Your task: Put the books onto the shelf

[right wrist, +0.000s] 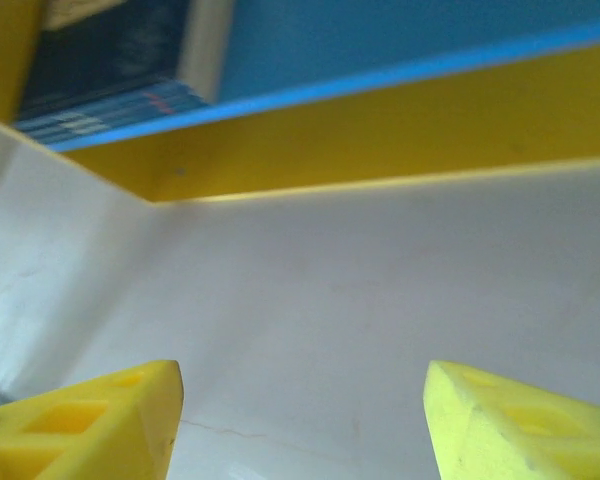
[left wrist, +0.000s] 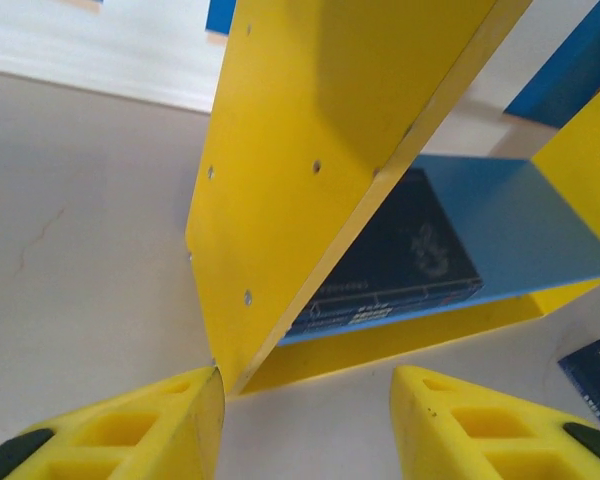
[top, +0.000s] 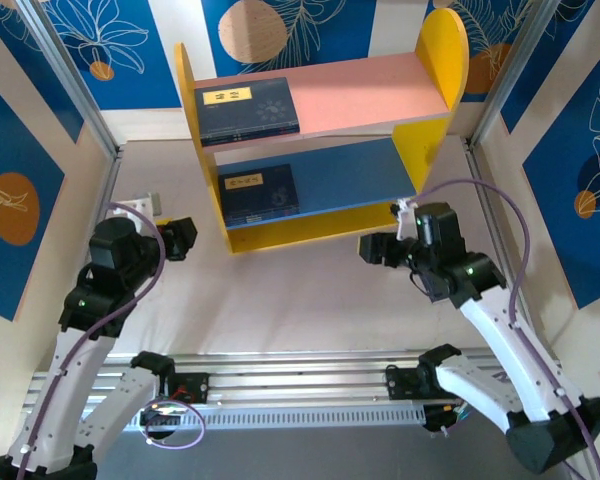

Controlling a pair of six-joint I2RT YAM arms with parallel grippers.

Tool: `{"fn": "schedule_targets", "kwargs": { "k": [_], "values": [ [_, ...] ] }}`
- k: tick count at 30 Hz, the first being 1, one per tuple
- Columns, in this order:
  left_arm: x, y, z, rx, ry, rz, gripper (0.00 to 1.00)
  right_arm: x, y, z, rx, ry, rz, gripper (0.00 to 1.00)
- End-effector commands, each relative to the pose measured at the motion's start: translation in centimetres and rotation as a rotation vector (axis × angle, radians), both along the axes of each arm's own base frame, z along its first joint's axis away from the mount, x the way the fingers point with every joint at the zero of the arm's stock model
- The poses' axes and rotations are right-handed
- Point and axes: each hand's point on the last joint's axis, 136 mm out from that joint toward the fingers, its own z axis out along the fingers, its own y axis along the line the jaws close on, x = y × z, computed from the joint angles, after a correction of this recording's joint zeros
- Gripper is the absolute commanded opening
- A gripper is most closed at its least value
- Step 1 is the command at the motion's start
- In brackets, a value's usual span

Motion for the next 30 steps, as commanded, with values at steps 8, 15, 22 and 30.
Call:
{"fn": "schedule_targets", "kwargs": {
  "k": [8,15,22,30],
  "values": [
    [-0.1,-0.2,-5.2,-0.020,0.092,0.001,0.46,2.2,-8.3,-7.2,0.011,0.113,-0.407,0.73],
    [-0.6,-1.1,-7.0,-0.108,0.145,-0.015,0.46,3.5,-13.0,-11.0,0.084,0.252,-0.572,0.76],
    [-0.8,-0.9,-6.6,-0.113,0.146,-0.006,0.46,3.7,-15.9,-14.4,0.067,0.404,-0.635,0.76],
    [-0.7,-0.4,-6.2,-0.058,0.153,0.003,0.46,4.2,-16.3,-17.7,0.013,0.558,-0.630,0.75]
  ]
}}
